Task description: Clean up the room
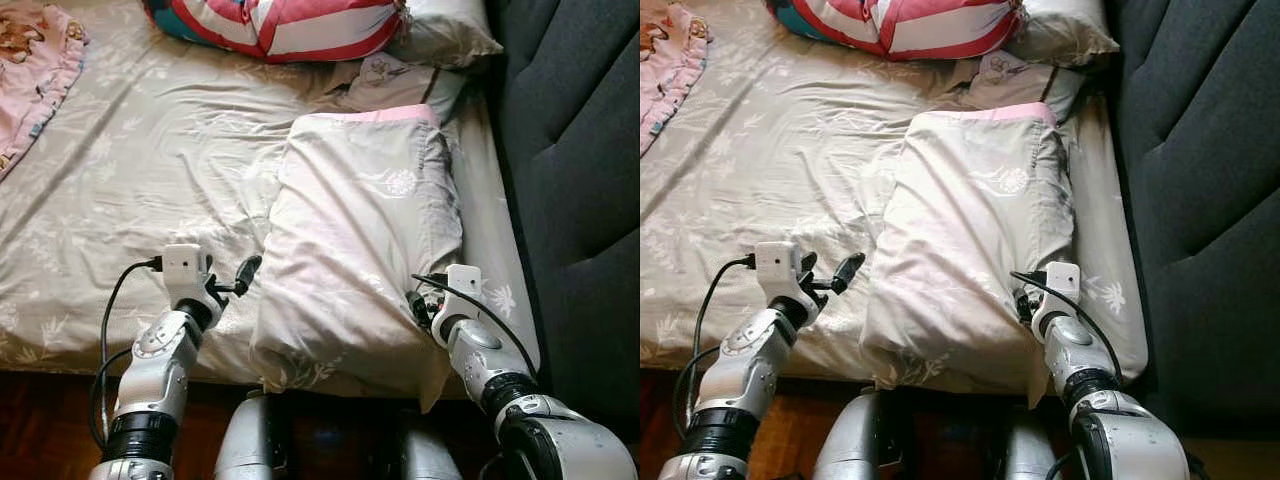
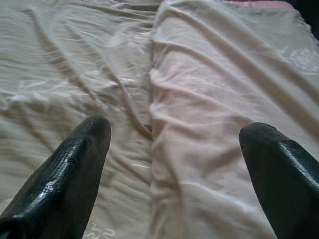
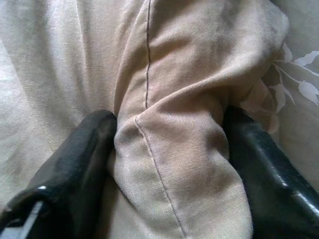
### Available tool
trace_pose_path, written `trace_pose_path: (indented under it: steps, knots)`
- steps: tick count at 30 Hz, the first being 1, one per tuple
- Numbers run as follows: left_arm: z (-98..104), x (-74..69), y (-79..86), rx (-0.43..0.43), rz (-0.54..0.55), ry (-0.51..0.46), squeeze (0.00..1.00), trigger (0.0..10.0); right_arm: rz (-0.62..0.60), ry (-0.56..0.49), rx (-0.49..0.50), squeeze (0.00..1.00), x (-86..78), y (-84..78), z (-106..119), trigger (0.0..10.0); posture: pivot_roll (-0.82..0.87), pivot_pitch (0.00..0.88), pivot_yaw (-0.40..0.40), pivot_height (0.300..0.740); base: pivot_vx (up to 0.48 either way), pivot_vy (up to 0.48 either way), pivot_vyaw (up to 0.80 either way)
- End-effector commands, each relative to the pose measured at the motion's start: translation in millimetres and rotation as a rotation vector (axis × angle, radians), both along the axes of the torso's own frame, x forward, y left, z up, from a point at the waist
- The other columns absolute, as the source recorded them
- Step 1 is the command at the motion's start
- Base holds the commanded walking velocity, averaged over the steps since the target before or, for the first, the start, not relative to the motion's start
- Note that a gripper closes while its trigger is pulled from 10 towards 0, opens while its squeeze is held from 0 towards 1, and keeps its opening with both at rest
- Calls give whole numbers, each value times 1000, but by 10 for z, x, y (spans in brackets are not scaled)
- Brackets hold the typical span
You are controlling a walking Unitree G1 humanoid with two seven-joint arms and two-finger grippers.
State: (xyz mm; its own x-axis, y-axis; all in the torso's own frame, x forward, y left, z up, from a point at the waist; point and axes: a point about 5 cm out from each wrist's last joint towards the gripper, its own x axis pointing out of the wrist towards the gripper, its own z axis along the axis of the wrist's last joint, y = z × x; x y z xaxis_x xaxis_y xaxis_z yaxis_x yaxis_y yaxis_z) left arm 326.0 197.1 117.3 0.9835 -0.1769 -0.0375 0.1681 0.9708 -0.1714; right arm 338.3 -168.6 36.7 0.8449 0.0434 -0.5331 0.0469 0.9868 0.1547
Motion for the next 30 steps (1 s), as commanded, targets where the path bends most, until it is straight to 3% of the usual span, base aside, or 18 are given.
trace_pose_path:
  steps: [1,16,19,30]
  knots:
    - [-55,-37,51,5,21,24,0,10000,16,199,28,0,-327,77,-389,0,67,289,15,655,0,0,0]
    - [-113,-56,16,-20,27,44,0,10000,31,192,-10,0,-345,30,-403,0,50,287,-2,655,0,0,0]
    - [-196,28,-54,8,18,73,0,10000,34,167,-82,0,-346,-77,-391,0,28,295,-11,655,0,0,0]
    - [-428,199,-265,-55,-54,199,0,10000,35,126,-82,0,-402,-221,-411,0,-89,310,-29,655,0,0,0]
